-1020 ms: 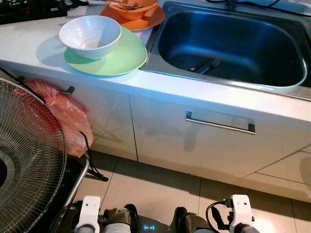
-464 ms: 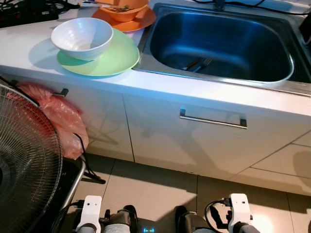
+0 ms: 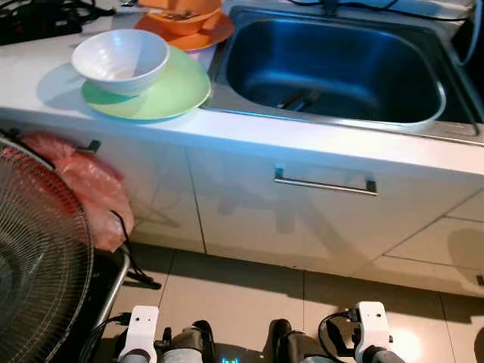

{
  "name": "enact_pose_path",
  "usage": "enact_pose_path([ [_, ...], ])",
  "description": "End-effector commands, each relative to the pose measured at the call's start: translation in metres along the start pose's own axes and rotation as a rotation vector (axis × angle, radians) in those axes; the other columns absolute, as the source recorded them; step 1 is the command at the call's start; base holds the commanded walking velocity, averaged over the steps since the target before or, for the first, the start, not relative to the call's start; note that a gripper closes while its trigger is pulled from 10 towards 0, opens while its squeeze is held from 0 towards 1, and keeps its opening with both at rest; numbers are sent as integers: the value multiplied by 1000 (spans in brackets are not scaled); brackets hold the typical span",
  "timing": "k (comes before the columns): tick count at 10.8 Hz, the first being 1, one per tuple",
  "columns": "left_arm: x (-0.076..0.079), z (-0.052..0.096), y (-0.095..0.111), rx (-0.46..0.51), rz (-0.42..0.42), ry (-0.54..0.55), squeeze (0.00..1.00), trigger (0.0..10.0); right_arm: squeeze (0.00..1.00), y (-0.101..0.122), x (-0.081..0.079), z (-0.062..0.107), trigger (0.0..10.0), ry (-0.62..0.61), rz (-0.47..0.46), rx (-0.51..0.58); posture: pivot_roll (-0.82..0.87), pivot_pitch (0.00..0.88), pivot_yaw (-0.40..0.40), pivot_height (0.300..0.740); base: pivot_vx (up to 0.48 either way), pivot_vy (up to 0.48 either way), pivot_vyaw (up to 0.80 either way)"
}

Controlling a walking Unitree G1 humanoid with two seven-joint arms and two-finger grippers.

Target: Kitchen organization

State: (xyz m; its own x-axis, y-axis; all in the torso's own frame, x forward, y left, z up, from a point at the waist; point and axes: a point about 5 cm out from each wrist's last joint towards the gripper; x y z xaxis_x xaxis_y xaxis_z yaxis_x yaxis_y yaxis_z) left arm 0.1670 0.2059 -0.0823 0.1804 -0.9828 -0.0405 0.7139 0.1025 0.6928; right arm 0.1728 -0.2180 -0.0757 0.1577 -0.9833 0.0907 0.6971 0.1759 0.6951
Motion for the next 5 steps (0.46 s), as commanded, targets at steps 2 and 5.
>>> enact_pose_path([
  [2,-1,1,-3,-15,6,19,0,10000,0,-9,2,3,10000,0,6,-38,39,185,-15,740,0,0,0],
  [5,-2,1,-3,-18,7,28,0,10000,0,-8,3,3,10000,-2,6,-32,41,174,-18,740,0,0,0],
])
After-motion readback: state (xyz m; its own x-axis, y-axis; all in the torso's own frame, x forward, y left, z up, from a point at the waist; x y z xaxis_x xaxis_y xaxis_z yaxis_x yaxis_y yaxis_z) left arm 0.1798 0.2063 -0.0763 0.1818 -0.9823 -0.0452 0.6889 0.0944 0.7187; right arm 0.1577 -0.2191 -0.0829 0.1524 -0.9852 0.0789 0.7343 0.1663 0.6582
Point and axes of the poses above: a point about 5 cm out from each wrist's last joint towards the gripper, its own z axis pointing back from the gripper into the wrist, its own y axis along the axis of the wrist's last joint, x = y × z, and after that the axes turned 12 degrees about z, right-handed
